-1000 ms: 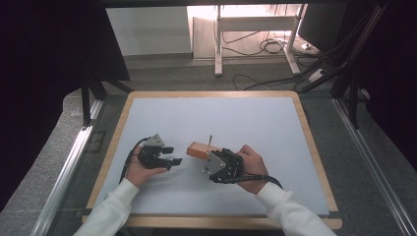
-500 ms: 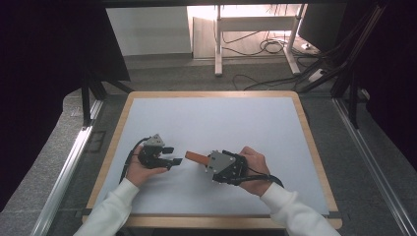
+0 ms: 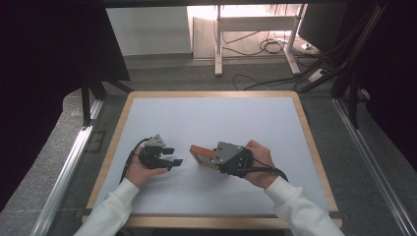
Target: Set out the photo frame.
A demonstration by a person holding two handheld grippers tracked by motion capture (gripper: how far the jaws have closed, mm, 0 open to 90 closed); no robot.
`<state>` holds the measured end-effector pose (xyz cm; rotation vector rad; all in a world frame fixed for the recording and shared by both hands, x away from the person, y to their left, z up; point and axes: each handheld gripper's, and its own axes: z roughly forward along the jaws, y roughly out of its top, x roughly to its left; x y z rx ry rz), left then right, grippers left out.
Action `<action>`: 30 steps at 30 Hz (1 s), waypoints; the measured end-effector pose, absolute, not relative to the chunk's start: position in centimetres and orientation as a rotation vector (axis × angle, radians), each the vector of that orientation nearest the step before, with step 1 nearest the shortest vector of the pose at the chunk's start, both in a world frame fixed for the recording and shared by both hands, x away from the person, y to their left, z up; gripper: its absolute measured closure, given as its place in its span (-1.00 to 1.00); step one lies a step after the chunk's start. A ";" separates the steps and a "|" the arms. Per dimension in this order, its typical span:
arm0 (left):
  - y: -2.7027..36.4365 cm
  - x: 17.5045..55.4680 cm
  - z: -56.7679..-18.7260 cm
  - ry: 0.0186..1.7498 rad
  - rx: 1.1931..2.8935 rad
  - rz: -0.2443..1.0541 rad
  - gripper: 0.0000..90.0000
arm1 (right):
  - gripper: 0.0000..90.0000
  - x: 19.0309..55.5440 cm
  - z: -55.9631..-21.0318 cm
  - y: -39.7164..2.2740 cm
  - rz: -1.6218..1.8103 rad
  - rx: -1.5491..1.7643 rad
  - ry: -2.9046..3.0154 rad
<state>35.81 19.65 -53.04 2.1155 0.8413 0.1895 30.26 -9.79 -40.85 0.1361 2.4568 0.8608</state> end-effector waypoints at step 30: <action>19.3 35.9 -53.3 0.818 2.145 0.189 -0.24 | -0.12 37.2 -41.1 -10.9 0.801 0.368 2.440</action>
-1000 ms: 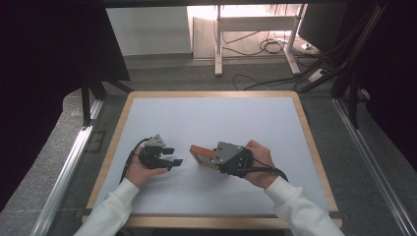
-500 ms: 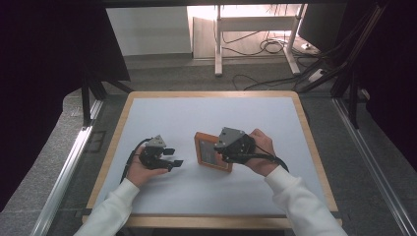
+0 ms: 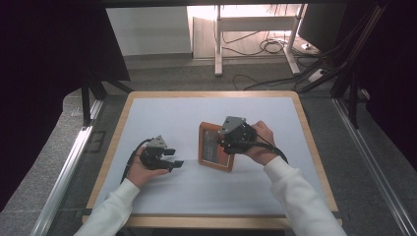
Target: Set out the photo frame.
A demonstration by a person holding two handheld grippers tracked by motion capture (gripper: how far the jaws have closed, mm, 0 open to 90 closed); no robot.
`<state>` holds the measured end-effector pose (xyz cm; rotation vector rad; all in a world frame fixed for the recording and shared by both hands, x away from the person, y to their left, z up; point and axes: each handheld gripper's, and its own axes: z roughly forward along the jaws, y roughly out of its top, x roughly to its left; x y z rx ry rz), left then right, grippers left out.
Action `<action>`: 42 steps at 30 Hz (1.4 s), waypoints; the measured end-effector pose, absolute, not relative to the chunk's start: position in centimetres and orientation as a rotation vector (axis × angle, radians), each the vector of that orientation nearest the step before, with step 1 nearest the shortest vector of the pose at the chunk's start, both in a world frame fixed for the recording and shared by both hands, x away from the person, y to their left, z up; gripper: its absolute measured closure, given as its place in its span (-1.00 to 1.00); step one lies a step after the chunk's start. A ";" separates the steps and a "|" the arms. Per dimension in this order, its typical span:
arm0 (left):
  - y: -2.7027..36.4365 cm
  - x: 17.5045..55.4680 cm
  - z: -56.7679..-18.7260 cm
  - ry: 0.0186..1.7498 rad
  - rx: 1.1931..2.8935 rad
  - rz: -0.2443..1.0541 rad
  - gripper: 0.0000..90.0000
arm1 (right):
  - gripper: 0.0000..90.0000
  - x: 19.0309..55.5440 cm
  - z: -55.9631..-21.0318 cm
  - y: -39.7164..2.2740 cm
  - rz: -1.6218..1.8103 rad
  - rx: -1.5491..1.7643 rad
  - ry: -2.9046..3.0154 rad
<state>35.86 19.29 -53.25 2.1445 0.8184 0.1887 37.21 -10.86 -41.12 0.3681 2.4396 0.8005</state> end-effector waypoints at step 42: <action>18.3 36.0 -52.9 0.830 2.114 0.190 -0.08 | -0.66 34.1 -42.8 -19.3 1.087 0.738 2.339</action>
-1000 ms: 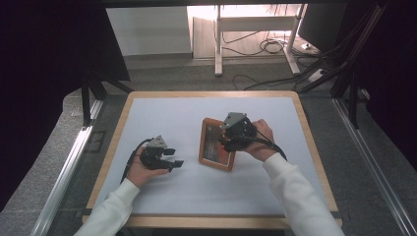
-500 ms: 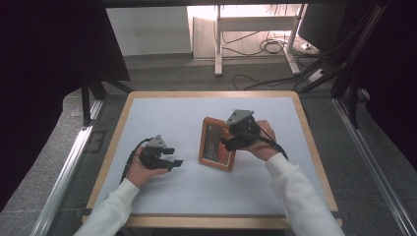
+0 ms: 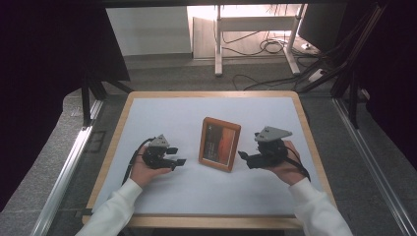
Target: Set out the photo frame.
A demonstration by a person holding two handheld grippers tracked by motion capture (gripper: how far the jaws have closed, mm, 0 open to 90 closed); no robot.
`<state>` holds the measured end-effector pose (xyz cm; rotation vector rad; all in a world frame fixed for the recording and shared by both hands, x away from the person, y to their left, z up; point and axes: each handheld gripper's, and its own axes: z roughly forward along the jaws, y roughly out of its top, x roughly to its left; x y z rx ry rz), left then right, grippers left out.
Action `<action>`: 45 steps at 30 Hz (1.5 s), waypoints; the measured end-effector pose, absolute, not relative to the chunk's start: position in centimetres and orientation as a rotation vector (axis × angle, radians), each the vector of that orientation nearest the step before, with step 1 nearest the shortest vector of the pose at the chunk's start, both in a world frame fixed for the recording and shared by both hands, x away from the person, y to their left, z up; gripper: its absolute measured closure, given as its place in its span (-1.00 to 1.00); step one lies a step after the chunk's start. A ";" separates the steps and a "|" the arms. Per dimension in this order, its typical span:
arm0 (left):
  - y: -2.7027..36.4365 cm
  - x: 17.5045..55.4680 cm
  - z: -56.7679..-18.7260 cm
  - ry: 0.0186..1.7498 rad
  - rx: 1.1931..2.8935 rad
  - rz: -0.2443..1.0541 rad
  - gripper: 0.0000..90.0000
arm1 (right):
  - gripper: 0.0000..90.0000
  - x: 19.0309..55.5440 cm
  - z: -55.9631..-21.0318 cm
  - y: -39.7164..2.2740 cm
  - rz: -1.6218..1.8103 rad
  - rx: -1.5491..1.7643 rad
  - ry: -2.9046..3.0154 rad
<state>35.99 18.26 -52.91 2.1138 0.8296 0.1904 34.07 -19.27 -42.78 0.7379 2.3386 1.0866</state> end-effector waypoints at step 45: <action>12.7 37.2 -52.9 0.745 2.193 0.093 1.00 | -0.63 31.3 -49.2 -24.6 1.026 0.941 2.277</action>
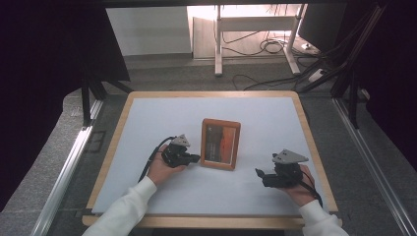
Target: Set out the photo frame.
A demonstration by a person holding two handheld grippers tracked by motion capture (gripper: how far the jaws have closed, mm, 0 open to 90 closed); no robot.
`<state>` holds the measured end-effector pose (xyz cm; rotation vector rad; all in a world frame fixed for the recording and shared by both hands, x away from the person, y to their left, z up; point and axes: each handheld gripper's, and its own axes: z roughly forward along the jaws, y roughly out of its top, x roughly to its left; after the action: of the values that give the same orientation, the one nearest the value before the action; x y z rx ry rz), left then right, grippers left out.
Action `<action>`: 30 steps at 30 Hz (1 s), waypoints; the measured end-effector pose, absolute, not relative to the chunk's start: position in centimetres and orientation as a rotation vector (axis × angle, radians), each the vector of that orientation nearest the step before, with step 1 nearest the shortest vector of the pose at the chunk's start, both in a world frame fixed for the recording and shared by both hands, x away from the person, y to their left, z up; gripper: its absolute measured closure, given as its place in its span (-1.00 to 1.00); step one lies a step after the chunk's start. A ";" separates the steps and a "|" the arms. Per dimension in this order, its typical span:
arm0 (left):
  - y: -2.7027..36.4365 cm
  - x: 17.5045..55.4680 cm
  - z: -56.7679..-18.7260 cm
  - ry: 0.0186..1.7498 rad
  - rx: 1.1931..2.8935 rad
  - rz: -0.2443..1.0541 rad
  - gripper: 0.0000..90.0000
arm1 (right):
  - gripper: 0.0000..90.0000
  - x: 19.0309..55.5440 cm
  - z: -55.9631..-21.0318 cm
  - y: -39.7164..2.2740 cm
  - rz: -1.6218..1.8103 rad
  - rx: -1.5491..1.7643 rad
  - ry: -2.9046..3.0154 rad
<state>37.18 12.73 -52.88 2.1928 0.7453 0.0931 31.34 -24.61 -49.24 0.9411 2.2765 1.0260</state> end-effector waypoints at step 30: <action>15.8 35.8 -51.9 0.813 2.149 0.197 0.96 | -0.64 31.2 -50.3 -24.5 1.046 0.933 2.294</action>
<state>35.79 15.84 -51.87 2.1493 0.8132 0.1966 31.24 -24.49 -50.30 0.9328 2.2941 1.0460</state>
